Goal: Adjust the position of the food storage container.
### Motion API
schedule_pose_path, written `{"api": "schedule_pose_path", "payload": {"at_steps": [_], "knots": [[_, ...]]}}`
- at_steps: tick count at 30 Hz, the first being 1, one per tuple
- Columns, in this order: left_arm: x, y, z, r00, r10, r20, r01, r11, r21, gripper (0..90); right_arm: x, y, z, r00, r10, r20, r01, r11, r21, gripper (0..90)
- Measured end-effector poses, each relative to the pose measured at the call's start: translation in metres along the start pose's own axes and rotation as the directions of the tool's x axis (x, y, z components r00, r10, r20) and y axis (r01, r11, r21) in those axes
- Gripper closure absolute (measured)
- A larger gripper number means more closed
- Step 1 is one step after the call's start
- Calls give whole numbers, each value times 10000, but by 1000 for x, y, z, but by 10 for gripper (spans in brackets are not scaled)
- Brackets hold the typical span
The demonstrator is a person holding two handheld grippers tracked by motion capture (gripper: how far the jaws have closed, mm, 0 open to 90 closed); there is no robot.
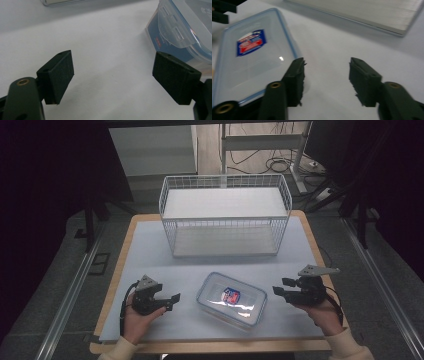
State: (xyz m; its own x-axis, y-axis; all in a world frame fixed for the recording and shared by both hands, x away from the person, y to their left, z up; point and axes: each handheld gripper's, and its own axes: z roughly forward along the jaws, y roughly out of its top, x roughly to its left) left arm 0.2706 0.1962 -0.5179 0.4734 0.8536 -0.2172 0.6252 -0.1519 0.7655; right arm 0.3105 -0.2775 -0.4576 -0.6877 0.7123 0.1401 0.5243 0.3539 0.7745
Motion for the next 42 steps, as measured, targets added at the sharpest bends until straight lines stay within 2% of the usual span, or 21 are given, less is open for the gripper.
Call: {"api": "schedule_pose_path", "payload": {"at_steps": [2, 3, 4, 7, 8, 9, 11, 15, 16, 21, 23, 29, 34, 37, 38, 40, 42], "knots": [[0, 0, 0, 10000, 0, -1, 0, 10000, -33, 172, 3, 1, 0, 9999, -108, -114, 108, 9999, 6, 538], [0, 1, 0, 10000, -1, 1, 1, 10000, -43, 172, 7, 2, -1, 9994, -257, -210, 257, 9997, -28, 592], [0, 2, 0, 10000, 31, 7, -31, 10000, -8, 172, 13, 3, -2, 9983, -480, -334, 477, 9988, -93, 692], [1, 4, 2, 10000, 3, 31, -2, 10000, -31, 173, 25, 5, -4, 9944, -853, -625, 851, 9964, -51, 821], [1, 4, 2, 10000, 3, 31, -2, 10000, -31, 173, 25, 5, -4, 9944, -853, -625, 851, 9964, -51, 821], [1, 4, 3, 10000, -37, 60, 37, 10000, -19, 173, 32, 5, -3, 9912, -990, -879, 1001, 9949, 82, 861], [-1, 7, 6, 9999, 49, 156, -51, 10000, 66, 173, 39, 3, -3, 9873, -1203, -1041, 1228, 9923, 181, 892], [-4, 9, 9, 9996, 178, 237, -179, 9998, 81, 173, 49, 1, -4, 9827, -1389, -1229, 1429, 9894, 247, 897], [-4, 11, 10, 9990, 332, 292, -337, 9993, 155, 172, 57, 0, -4, 9794, -1525, -1326, 1573, 9872, 266, 897], [-3, 11, 10, 9990, 273, 345, -278, 9995, 137, 172, 78, -2, -3, 9702, -1786, -1636, 1829, 9831, 117, 899], [-2, 11, 9, 9992, 183, 342, -186, 9998, 95, 172, 89, -4, 0, 9629, -1937, -1877, 2000, 9797, 148, 899], [-2, 9, 9, 9994, 104, 316, -107, 9999, 93, 172, 115, -11, 9, 9325, -2500, -2606, 2672, 9631, 325, 899], [-3, 9, 9, 9993, 159, 328, -163, 9998, 131, 172, 128, -22, 20, 9189, -2627, -2944, 2995, 9501, 869, 900], [-3, 8, 9, 9993, 152, 335, -157, 9998, 141, 172, 132, -27, 24, 9161, -2669, -2992, 3095, 9452, 1044, 900], [-3, 8, 10, 9993, 144, 349, -149, 9998, 152, 172, 134, -33, 29, 9151, -2720, -2976, 3211, 9381, 1299, 900], [-3, 8, 10, 9993, 131, 350, -136, 9998, 148, 172, 135, -35, 30, 9168, -2775, -2873, 3261, 9353, 1373, 900], [-2, 8, 10, 9993, 125, 352, -130, 9998, 149, 172, 135, -42, 36, 9235, -2946, -2457, 3379, 9280, 1571, 900]]}}
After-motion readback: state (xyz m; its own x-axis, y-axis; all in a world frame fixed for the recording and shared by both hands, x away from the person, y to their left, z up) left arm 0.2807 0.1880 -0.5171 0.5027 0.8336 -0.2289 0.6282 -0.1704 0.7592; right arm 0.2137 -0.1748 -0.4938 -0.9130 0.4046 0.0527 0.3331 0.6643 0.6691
